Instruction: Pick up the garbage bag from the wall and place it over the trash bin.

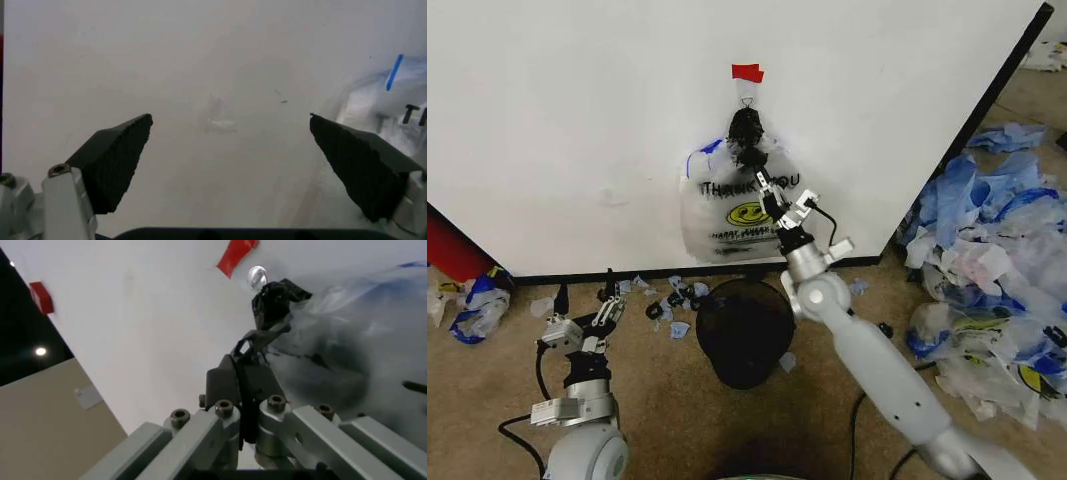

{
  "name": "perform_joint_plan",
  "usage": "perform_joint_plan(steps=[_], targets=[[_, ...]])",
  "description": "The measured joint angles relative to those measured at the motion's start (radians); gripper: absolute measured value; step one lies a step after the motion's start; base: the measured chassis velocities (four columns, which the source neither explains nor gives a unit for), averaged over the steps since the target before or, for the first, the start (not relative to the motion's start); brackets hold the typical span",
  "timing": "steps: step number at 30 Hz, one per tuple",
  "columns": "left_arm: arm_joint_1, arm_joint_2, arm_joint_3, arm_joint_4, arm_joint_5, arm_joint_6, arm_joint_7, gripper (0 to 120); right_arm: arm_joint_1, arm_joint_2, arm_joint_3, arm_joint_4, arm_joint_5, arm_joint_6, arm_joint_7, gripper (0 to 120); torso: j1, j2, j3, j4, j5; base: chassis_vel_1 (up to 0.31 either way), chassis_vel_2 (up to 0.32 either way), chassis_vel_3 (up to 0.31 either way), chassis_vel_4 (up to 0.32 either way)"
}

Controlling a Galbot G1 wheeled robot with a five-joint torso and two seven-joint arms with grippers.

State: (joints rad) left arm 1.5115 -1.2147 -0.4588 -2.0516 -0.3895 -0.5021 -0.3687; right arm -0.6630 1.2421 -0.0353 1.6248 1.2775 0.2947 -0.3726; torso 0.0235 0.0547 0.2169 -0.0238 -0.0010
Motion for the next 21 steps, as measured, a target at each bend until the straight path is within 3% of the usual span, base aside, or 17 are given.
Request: perform_joint_plan(steps=[11, 21], targets=[[-0.01, 0.006, 0.008, -0.001, -0.001, 0.005, -0.003, 94, -0.211, -0.169, 0.006, 0.205, 0.029, -0.002, 0.018, 0, 0.0, 0.0, 0.0, 0.0001, -0.0002, 0.0, 0.0, 0.0, 0.0], [-0.011, 0.009, 0.012, -0.001, -0.001, 0.005, -0.003, 94, -0.319, -0.237, 0.04, 0.301, 0.035, -0.001, 0.029, 0, 0.0, 0.0, 0.0, 0.0003, -0.0001, 0.0, 0.0, 0.0, 0.0]])
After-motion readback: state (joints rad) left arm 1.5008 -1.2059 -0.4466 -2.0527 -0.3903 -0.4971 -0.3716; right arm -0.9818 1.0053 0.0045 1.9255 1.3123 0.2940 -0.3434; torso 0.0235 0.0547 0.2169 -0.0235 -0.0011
